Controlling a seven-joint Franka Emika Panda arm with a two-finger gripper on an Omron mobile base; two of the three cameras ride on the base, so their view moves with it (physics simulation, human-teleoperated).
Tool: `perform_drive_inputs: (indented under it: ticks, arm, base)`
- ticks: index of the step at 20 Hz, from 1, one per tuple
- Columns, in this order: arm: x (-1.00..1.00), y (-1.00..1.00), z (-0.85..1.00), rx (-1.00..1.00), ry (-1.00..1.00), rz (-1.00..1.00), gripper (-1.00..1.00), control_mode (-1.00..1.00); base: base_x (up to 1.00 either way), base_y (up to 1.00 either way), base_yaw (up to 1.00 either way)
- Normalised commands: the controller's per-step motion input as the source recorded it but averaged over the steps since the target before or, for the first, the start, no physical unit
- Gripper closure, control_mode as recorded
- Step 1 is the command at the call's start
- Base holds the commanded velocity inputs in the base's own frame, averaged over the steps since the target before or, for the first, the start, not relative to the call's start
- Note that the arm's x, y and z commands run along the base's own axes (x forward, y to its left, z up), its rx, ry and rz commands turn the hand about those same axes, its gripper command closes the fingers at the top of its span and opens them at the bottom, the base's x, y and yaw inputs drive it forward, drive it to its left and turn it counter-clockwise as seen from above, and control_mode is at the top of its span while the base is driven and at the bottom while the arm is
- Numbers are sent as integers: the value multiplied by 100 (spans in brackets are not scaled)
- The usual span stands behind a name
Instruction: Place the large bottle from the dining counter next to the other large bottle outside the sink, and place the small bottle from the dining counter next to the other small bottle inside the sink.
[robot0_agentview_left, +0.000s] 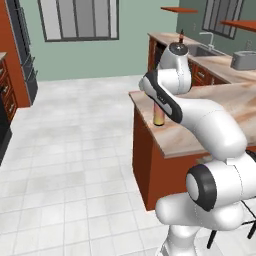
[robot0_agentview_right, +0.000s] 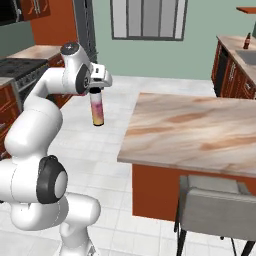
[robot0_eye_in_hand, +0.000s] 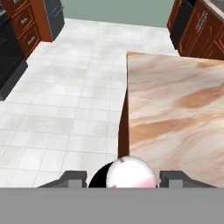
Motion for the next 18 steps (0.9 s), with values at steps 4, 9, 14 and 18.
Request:
perform_drive_inputs:
  ticks: [4, 9, 14, 18]
  arm:
    - [0, 0, 0, 0, 0, 0, 100, 100]
    - [0, 0, 0, 0, 0, 0, 100, 100]
    - [0, 0, 0, 0, 0, 0, 100, 100]
    - [0, 0, 0, 0, 0, 0, 100, 100]
  base:
    - [30, 88, -5]
    - [59, 56, -11]
    - [32, 28, -21]
    - [1, 3, -25]
